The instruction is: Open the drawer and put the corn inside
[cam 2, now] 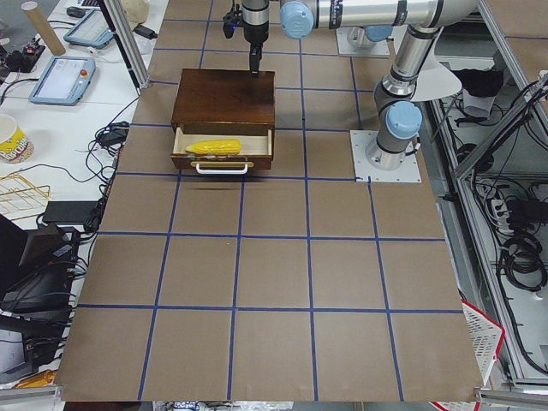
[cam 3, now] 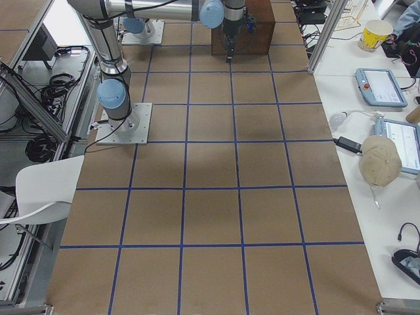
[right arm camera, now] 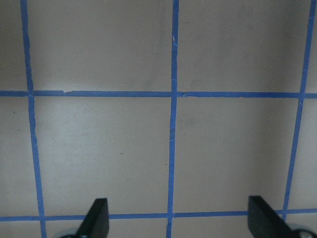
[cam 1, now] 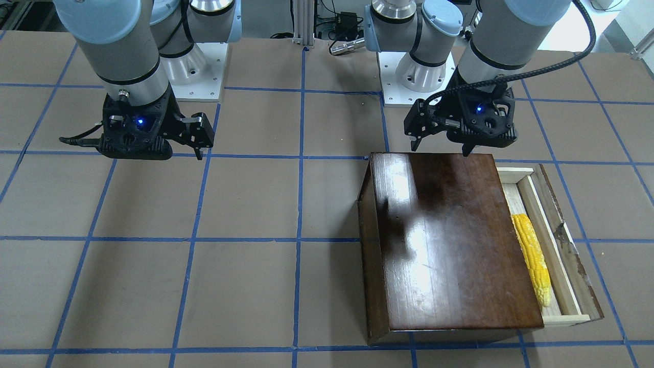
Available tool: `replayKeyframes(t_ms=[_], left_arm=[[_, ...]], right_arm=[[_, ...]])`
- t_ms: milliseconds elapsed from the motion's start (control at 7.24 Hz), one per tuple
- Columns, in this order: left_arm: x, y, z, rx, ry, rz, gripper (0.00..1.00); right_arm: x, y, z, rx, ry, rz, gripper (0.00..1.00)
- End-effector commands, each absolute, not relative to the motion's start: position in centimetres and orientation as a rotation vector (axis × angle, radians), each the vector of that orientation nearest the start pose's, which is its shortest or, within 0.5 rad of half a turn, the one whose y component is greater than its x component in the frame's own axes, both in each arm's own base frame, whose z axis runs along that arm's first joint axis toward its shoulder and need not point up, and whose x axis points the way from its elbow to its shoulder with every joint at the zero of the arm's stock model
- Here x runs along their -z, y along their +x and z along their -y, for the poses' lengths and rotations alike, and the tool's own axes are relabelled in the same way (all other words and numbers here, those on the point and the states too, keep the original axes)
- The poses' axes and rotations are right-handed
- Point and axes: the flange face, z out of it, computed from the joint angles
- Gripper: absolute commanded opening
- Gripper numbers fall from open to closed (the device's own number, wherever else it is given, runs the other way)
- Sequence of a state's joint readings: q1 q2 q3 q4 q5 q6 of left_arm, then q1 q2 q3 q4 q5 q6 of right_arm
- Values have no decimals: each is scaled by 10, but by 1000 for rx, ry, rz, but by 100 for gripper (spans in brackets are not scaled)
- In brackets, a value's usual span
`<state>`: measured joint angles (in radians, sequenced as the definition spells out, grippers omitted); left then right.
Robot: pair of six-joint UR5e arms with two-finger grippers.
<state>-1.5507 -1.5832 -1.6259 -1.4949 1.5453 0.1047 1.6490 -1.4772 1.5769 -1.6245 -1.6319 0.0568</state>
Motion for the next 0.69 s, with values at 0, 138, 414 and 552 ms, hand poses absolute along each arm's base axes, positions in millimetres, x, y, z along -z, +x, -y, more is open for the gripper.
replayKeyframes(t_ms=[0,138,414,552], left_arm=[[-467,-124,499,27,129,-3165,100],[-466,-122,499,22,124,-3166,100],[-466,-122,499,25,124,-3167,100],[-467,-122,499,20,124,-3166,100]], right_arm=[[-443,168,513,-67,-37,-3205,100],[-443,168,513,-67,-37,-3205,100],[-443,168,513,-67,-37,-3205,100],[-443,168,513,-67,-37,-3205,100]])
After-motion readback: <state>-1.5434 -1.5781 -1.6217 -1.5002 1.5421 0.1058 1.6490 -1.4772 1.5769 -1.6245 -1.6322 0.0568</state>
